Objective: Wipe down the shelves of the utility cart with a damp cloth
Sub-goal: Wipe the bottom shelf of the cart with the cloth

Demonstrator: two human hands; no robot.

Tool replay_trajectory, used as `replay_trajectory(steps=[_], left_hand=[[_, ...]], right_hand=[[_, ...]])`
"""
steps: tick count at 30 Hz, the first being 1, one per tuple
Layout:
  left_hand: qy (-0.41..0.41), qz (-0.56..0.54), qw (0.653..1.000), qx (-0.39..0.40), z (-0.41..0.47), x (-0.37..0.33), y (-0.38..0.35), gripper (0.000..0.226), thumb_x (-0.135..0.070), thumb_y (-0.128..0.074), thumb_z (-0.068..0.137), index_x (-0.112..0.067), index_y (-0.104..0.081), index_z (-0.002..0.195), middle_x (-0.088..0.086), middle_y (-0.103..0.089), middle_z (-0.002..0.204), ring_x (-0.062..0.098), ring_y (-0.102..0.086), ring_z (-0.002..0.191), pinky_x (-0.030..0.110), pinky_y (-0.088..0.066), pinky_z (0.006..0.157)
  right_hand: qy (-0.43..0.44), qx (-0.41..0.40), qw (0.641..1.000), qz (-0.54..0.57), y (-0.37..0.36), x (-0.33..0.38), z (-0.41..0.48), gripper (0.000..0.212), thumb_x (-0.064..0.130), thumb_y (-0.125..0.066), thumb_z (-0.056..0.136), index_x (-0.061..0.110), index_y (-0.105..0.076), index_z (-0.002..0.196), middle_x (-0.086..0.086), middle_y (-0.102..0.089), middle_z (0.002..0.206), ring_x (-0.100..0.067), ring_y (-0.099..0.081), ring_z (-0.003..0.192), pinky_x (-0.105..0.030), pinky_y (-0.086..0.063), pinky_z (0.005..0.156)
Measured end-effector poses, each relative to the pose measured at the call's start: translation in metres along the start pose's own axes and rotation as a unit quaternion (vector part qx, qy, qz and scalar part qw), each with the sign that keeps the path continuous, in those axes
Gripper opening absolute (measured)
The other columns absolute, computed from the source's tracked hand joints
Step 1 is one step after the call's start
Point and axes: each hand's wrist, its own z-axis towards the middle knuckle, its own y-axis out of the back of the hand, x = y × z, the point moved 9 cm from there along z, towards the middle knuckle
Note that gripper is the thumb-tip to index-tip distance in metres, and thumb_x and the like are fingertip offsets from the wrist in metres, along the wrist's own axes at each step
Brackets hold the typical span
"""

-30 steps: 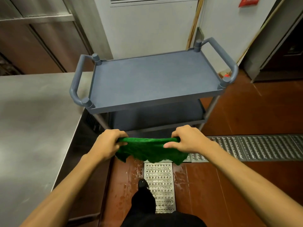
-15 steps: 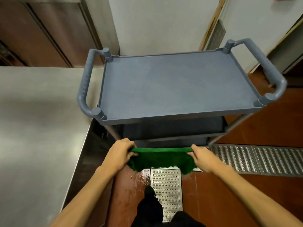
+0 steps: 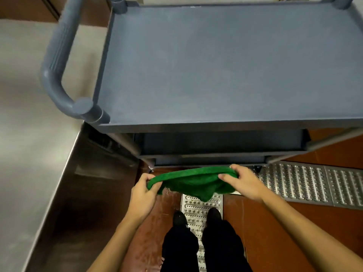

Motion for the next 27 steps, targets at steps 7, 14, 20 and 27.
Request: replay_trajectory(steps=[7, 14, 20, 27], left_hand=[[-0.048, -0.046, 0.996, -0.060, 0.076, 0.073, -0.064, 0.013, -0.003, -0.067, 0.089, -0.011, -0.057, 0.087, -0.005, -0.066, 0.080, -0.004, -0.061, 0.072, 0.018, -0.046, 0.066], [-0.003, -0.149, 0.989, -0.012, 0.167, 0.162, -0.136, 0.022, -0.038, -0.052, 0.093, -0.024, -0.070, 0.091, -0.004, -0.072, 0.098, 0.015, -0.065, 0.099, 0.035, -0.050, 0.094], [0.100, -0.285, 0.951, 0.061, 0.238, 0.218, -0.188, 0.037, -0.035, -0.048, 0.101, -0.009, -0.075, 0.098, 0.013, -0.077, 0.098, 0.025, -0.075, 0.083, 0.040, -0.060, 0.085], [0.099, -0.385, 0.908, 0.136, 0.300, 0.254, -0.233, 0.050, -0.031, -0.047, 0.101, -0.006, -0.081, 0.074, 0.015, -0.077, 0.087, 0.024, -0.076, 0.071, 0.036, -0.062, 0.058]], right_hand=[[0.030, -0.004, 0.998, 0.050, -0.044, -0.076, 0.094, 0.009, 0.011, -0.070, 0.084, 0.013, -0.062, 0.087, -0.005, -0.070, 0.080, -0.020, -0.068, 0.075, -0.029, -0.053, 0.066], [0.047, 0.004, 0.984, 0.174, -0.090, -0.129, 0.184, 0.013, 0.001, -0.066, 0.087, 0.015, -0.065, 0.088, 0.000, -0.073, 0.081, -0.016, -0.073, 0.081, -0.029, -0.058, 0.075], [0.042, 0.072, 0.943, 0.323, -0.134, -0.167, 0.264, 0.015, 0.004, -0.062, 0.084, 0.006, -0.073, 0.094, -0.010, -0.076, 0.085, -0.019, -0.072, 0.072, -0.022, -0.058, 0.062], [0.021, 0.066, 0.919, 0.388, -0.162, -0.199, 0.340, 0.010, 0.006, -0.061, 0.066, 0.004, -0.070, 0.062, -0.014, -0.064, 0.066, -0.019, -0.065, 0.051, -0.025, -0.056, 0.051]])
